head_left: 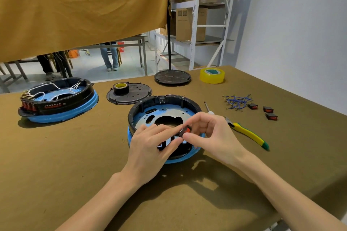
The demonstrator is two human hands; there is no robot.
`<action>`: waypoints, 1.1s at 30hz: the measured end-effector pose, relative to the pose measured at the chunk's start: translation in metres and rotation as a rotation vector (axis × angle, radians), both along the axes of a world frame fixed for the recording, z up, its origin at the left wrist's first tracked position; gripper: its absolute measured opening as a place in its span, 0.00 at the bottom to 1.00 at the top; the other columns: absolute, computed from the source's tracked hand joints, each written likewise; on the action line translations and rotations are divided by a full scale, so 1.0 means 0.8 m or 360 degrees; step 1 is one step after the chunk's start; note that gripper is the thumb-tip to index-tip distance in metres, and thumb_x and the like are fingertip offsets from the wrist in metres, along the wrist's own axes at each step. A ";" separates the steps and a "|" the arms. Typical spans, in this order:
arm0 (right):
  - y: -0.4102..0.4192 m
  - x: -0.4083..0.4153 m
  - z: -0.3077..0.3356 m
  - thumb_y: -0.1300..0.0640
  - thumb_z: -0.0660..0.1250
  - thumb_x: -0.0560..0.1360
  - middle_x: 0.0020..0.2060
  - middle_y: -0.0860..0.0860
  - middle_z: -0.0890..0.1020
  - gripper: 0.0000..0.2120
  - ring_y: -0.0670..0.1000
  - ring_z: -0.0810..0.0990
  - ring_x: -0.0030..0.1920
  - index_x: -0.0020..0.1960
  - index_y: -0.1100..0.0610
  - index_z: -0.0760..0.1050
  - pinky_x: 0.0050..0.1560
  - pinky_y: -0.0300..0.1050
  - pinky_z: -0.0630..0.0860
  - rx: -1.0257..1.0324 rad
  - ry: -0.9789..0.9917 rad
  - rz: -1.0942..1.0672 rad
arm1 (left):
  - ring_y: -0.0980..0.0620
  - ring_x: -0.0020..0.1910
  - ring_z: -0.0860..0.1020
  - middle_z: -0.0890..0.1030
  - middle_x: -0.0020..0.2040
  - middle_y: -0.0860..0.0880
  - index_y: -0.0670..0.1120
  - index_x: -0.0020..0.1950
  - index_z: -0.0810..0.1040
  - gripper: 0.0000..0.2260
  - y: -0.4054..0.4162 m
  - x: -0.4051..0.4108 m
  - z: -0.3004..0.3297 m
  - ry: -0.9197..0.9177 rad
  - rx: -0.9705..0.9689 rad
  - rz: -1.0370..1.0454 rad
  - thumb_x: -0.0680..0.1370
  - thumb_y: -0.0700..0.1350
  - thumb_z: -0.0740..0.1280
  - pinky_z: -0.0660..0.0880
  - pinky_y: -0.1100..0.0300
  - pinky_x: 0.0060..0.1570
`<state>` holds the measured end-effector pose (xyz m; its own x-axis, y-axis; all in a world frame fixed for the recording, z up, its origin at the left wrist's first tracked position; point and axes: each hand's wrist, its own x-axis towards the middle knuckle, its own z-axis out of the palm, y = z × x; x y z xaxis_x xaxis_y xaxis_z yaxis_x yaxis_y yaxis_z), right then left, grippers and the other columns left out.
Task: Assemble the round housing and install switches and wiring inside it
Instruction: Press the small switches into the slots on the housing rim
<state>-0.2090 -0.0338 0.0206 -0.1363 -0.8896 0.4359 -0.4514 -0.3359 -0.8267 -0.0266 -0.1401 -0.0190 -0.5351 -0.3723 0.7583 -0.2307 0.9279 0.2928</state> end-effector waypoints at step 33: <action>0.029 0.042 -0.035 0.51 0.77 0.74 0.28 0.44 0.77 0.12 0.44 0.78 0.33 0.39 0.48 0.74 0.34 0.35 0.74 0.0049 0.0449 -0.0860 | 0.59 0.51 0.80 0.85 0.54 0.58 0.54 0.64 0.83 0.15 0.020 0.000 0.005 -0.0167 -0.0023 0.0029 0.79 0.53 0.66 0.73 0.62 0.48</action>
